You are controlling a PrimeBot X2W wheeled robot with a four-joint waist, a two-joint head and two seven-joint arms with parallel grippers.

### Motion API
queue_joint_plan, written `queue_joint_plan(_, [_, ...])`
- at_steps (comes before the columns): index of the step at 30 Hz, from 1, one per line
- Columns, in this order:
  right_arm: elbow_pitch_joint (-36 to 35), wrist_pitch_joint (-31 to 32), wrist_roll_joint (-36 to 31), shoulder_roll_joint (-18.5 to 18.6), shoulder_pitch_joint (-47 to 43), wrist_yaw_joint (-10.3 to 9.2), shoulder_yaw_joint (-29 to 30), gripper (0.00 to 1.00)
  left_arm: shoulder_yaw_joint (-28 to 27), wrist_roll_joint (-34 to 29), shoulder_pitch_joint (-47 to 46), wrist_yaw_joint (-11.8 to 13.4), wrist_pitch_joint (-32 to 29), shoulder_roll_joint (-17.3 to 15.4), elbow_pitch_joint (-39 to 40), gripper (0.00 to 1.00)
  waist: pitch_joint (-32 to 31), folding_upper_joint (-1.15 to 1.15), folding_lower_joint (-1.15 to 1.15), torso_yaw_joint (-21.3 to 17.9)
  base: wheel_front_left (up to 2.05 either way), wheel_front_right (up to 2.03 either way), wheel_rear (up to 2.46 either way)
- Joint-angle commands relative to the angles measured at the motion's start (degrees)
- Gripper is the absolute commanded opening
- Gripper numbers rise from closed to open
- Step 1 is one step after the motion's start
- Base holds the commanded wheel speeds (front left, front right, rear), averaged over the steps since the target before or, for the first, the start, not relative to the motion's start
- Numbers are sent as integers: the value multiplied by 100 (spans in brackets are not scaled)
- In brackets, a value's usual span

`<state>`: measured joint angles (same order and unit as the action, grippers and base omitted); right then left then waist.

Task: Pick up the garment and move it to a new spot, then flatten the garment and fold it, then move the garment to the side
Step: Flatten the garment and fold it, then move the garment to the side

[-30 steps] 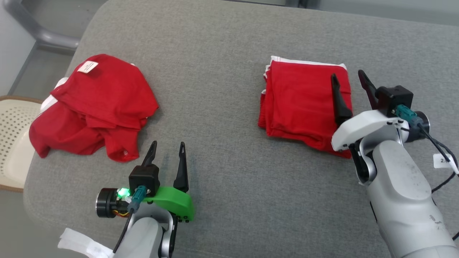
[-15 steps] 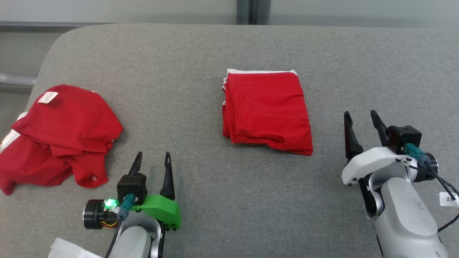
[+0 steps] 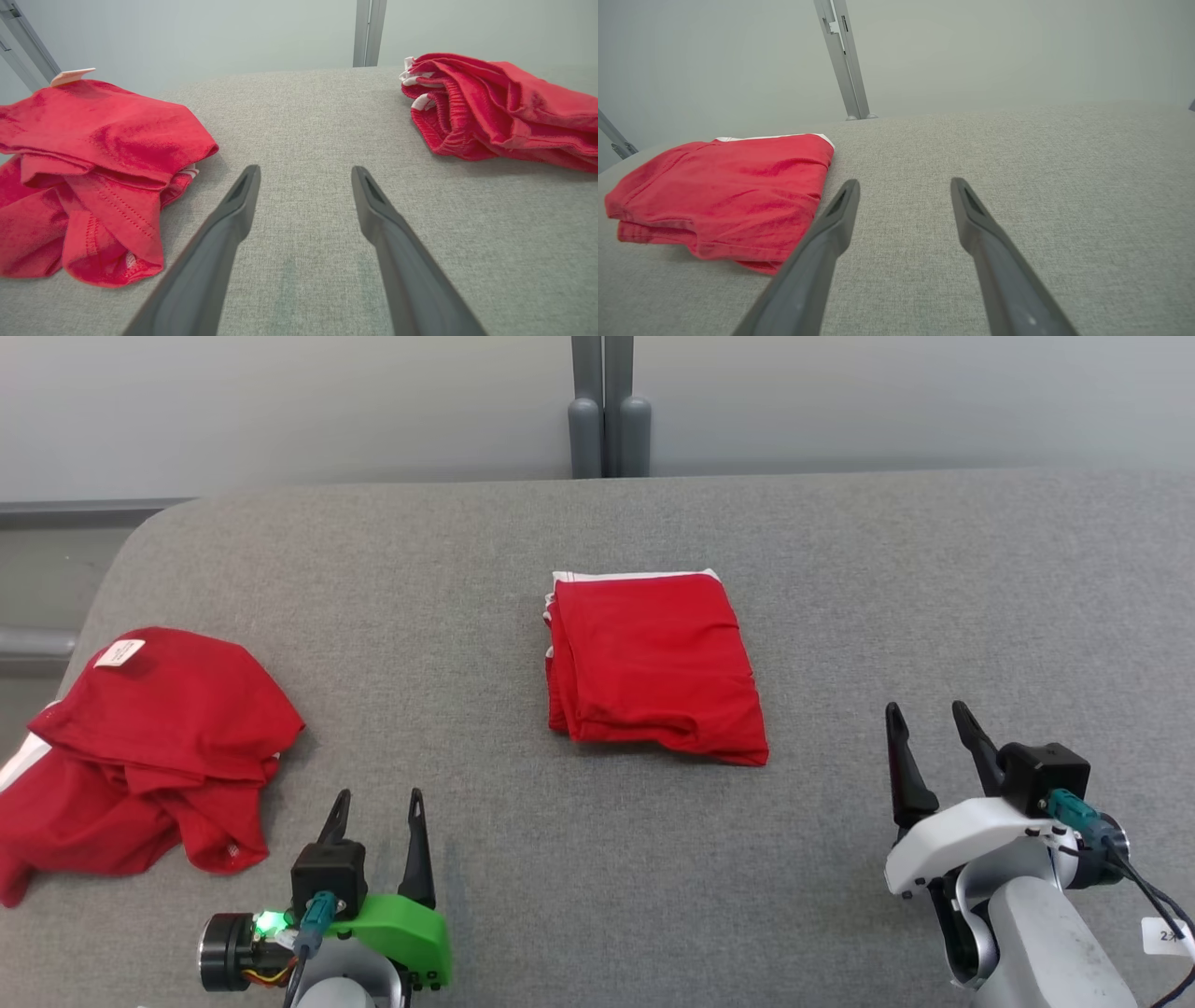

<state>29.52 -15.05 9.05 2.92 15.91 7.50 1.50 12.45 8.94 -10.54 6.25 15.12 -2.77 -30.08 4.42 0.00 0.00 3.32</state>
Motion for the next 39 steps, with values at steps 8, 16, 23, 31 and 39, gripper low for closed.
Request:
queue_joint_plan(8, [-237, -16, 111, 4, -360, -3, -133, 100, -129, -202, 322, -51, 2, -24, 206, 100, -282, 0, 0, -136, 0, 0, 0])
queue_joint_plan(16, [-271, -16, 180, 5, -312, -3, -260, 100, -40, -251, 293, -68, 2, -25, 450, 100, -117, 0, 0, -44, 0, 0, 0])
queue_joint_plan(23, [-175, -16, 41, 4, 73, -3, -344, 100, 128, -99, 30, -42, 2, -24, 648, 100, 346, 0, 0, 282, 0, 0, 0])
queue_joint_plan(31, [296, -16, -195, 9, 737, -3, -352, 100, 359, -73, -227, -56, 2, -22, 837, 100, 850, 0, 0, 720, 0, 0, 0])
queue_joint_plan(39, [988, -16, -269, 13, 1393, -3, -337, 100, 505, 408, -409, -305, 2, -23, 976, 100, 1274, 0, 0, 1042, 0, 0, 0])
